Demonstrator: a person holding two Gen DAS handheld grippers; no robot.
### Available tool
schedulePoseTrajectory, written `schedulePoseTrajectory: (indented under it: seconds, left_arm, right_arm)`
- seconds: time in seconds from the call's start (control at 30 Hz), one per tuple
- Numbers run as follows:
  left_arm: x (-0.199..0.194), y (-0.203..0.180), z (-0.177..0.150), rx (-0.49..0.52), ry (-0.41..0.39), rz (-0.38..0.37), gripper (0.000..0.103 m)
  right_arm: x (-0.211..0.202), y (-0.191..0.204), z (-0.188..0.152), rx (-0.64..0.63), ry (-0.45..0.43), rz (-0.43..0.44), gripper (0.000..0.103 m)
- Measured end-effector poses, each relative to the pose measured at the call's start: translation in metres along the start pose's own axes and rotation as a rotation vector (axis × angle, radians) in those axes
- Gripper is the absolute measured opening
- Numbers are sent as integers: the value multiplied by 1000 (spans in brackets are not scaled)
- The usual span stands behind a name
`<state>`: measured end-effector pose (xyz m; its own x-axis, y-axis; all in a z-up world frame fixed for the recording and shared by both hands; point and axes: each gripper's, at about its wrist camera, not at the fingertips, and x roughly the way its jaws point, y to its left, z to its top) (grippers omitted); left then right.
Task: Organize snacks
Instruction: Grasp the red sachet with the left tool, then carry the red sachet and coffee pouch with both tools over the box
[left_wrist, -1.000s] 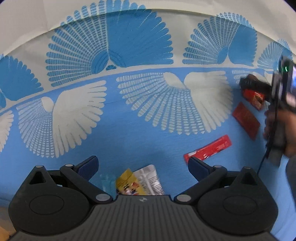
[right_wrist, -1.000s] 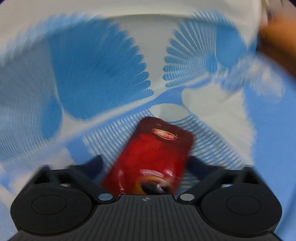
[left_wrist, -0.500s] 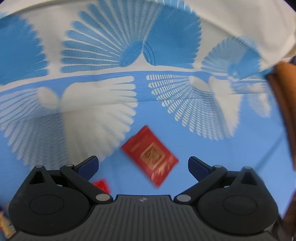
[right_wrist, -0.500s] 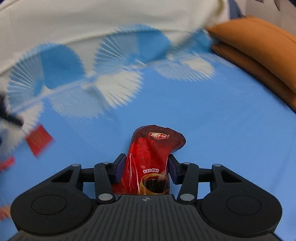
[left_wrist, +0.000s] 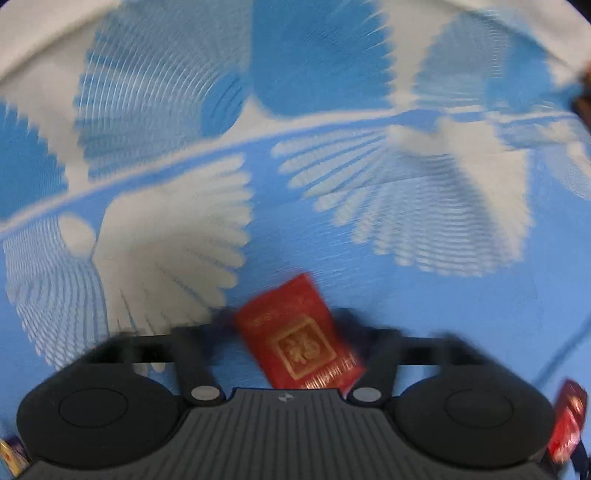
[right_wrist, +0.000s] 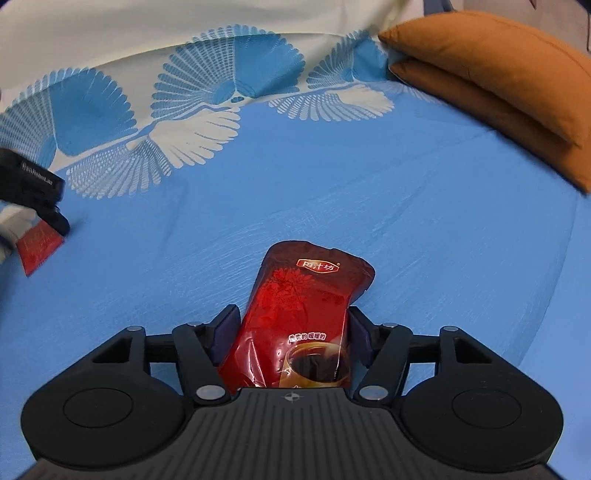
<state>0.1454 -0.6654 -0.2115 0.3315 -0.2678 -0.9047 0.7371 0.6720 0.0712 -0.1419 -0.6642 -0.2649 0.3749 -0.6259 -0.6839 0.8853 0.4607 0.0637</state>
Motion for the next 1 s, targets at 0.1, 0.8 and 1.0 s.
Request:
schedulePoseTrajectory:
  seconds: [0.1, 0.8, 1.0]
  left_arm:
    - [-18, 4, -10, 13, 3, -21, 45]
    - [-61, 42, -78, 252, 59, -174, 91]
    - [-38, 37, -110, 408, 99, -183, 92]
  right_arm:
    - [-7, 1, 5, 23, 16, 4, 53]
    - [-88, 16, -43, 137, 107, 47, 63]
    - [-90, 12, -64, 156, 97, 45, 87]
